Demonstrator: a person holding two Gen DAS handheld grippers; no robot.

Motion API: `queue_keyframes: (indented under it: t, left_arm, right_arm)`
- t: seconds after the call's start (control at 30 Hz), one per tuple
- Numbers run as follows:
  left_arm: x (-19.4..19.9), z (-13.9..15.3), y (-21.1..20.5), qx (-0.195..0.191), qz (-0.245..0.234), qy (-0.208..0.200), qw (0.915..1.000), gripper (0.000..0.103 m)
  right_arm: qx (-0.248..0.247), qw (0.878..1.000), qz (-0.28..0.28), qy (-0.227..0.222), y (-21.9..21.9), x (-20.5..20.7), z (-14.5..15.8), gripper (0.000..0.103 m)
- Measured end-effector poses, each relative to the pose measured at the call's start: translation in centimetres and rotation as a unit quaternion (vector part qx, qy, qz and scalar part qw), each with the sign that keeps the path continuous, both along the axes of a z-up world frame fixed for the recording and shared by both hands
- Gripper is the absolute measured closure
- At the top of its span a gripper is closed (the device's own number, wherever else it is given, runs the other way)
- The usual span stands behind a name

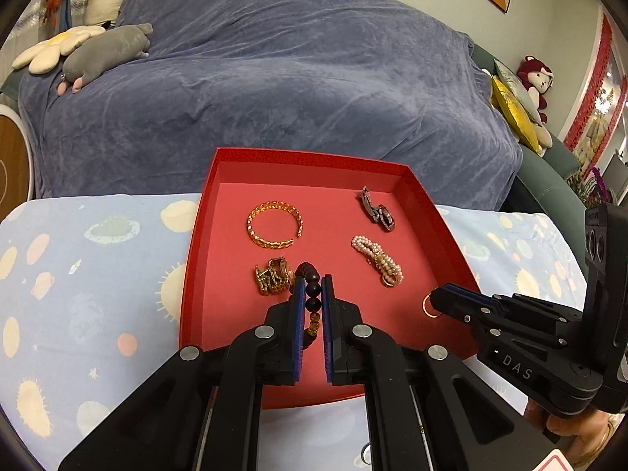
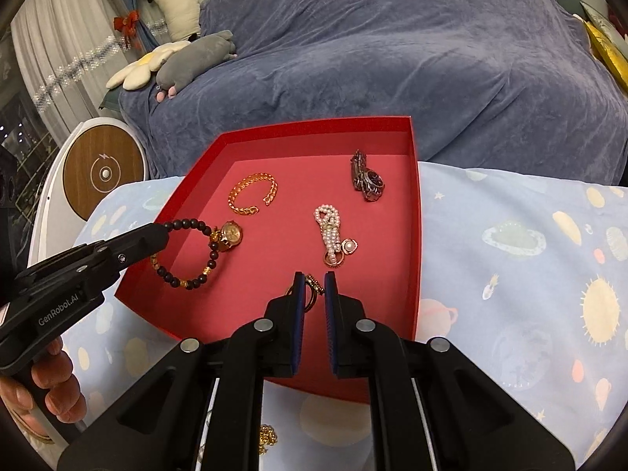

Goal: Organize jewelry
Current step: 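Lower the bracelet and ring into the red box and open both tools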

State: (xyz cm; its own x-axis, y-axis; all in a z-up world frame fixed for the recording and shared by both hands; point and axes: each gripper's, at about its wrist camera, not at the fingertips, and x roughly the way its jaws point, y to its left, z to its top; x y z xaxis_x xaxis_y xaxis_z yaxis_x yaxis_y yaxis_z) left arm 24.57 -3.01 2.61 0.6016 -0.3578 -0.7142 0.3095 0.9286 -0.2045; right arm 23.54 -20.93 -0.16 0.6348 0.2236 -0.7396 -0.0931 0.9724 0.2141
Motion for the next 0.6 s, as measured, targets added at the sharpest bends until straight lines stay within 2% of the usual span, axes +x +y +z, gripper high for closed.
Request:
queue_keyframes:
  t: [0.17,0.3,0.37,0.47,0.6]
  left_arm:
    - [0.4,-1.0,0.8,0.009,0.02,0.013,0.9997,0.097]
    - [0.4,-0.8,1.8,0.009,0.04,0.012,0.9991,0.093]
    - [0.4,-0.2,2.4,-0.004,0.047,0.013,0.9988,0.09]
    - [-0.2,1.0,3.1,-0.015,0.055,0.004,0.9983,0.086]
    - [-2.3,3.3,3.5,-0.006,0.058,-0.016,0.9982,0.086]
  right_arm:
    - [-0.021,1.0,-0.003,-0.002,0.1,0.0,-0.6,0.091]
    - [-0.022,1.0,-0.007,-0.01,-0.2,-0.3,0.1,0.089]
    - [-0.018,1.0,-0.012,-0.021,-0.6,-0.9,1.0,0.079]
    - [-0.012,0.999,-0.014,-0.038,-1.1,-2.2,2.9,0.077]
    - [-0.016,0.998,-0.009,-0.061,-1.2,-5.4,5.7,0.077]
